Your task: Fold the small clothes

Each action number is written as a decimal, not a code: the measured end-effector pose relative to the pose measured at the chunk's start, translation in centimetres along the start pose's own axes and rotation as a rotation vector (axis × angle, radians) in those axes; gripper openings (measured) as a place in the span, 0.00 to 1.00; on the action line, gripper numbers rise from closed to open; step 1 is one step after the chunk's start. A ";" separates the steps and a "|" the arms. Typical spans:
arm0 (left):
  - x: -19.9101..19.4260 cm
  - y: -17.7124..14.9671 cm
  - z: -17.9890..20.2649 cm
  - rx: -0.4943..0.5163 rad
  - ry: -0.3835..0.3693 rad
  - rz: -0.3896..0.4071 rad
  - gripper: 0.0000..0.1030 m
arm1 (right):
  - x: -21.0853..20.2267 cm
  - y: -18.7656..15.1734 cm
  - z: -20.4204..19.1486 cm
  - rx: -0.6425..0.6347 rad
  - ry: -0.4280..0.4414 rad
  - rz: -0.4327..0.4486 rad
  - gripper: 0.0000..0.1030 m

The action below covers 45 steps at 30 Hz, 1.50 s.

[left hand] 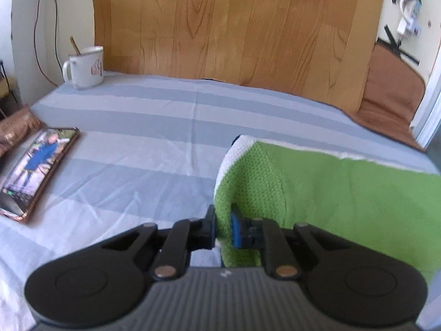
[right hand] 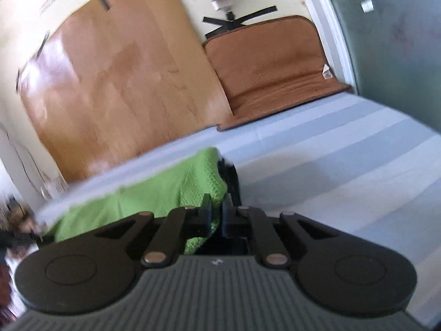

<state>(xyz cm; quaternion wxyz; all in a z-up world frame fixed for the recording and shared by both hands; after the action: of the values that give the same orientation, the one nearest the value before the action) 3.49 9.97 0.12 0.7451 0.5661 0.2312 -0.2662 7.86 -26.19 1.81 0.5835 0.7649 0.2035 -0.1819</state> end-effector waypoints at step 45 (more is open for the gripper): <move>6.9 2.7 5.1 0.237 0.120 0.117 0.38 | 9.1 2.0 -5.2 0.017 0.090 -0.012 0.40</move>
<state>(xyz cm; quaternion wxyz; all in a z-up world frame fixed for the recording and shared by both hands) 10.62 4.71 -1.11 0.6721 0.6776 0.2086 -0.2134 16.88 -20.70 0.02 0.5661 0.7760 0.2328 -0.1524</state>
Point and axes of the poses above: each gripper's, at about its wrist camera, not at the fingertips, and x roughly the way its jaws point, z to its right, y to its top, the point moved 8 cm from there along x, roughly the way its jaws point, and after that the axes turned 12 degrees about -y, right-handed, at the moved point
